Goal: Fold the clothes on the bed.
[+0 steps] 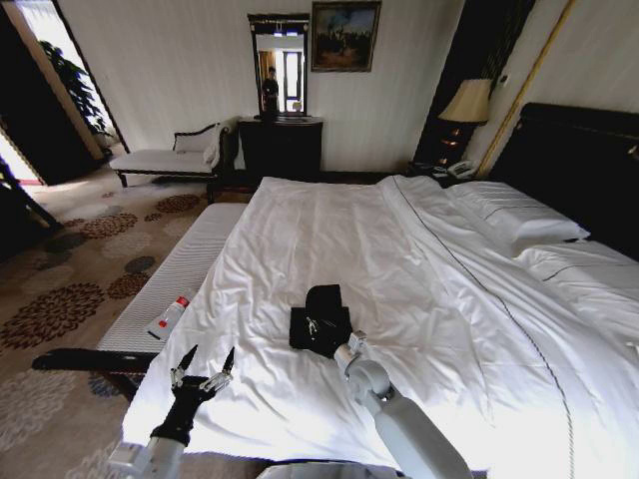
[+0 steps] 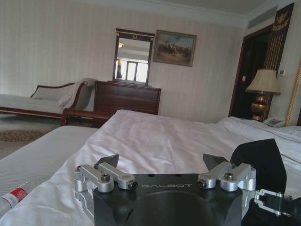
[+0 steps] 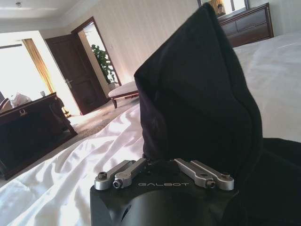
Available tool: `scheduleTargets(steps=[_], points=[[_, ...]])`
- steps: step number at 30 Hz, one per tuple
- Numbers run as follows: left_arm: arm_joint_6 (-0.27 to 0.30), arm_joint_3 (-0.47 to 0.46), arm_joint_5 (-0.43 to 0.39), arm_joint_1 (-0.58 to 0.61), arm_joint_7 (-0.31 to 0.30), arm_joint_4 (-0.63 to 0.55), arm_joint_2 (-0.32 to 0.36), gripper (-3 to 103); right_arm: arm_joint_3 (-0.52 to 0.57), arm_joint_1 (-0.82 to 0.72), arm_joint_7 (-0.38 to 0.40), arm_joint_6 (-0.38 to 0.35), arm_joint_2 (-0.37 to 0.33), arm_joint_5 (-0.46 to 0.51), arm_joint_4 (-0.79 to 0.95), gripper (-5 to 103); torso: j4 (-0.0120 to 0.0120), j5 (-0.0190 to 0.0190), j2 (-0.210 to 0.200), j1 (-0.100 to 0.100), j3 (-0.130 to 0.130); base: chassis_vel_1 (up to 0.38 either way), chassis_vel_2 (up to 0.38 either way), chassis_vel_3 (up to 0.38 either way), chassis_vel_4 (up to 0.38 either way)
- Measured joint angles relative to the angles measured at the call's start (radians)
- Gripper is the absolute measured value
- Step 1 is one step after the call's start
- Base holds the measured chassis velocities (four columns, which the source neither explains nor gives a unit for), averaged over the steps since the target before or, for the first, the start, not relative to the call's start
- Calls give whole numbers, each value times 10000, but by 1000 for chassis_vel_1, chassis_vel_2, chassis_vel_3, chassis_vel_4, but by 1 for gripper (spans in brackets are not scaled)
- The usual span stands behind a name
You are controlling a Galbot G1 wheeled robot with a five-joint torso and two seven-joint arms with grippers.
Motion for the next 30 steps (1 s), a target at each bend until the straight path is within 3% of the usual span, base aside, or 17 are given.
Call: scheduleTargets(steps=[9, 13, 15, 17, 18, 21, 27, 30], points=[[0, 0, 0, 0, 0, 0, 0, 100, -172, -40, -193, 214, -25, -272, -197, 6, 0, 0, 0, 0, 0, 0, 0, 0, 0], [0, 0, 0, 0, 0, 0, 0, 100, -201, 71, -194, 205, -64, -233, -147, 27, 1, 0, -1, 2, 0, 0, 0, 0, 0], [0, 0, 0, 0, 0, 0, 0, 100, -199, 69, -207, 192, -72, -216, -107, 27, 0, 0, -1, 2, 0, 0, 0, 0, 0], [0, 0, 0, 1, 0, 0, 0, 100, -164, -39, -349, 75, -141, -127, 275, 37, 0, 0, 0, 2, 0, 0, 0, 0, 0], [0, 0, 0, 1, 0, 0, 0, 100, -164, -39, -349, 75, -141, -127, 275, 37, 0, 0, 0, 2, 0, 0, 0, 0, 0], [0, 0, 0, 0, 0, 0, 0, 100, -127, -243, -426, -27, -253, -100, 769, 54, 1, 0, 0, 2, 0, 0, 0, 0, 0], [0, 0, 0, 0, 0, 0, 0, 100, 13, -705, -536, -113, -583, -85, 1537, 71, 1, 0, 0, 2, 0, 0, 0, 0, 0], [0, 0, 0, 0, 0, 0, 1, 100, 319, -1220, -743, -109, -971, -95, 2183, 86, -2, 0, 0, 2, -1, 0, 0, 0, 0]])
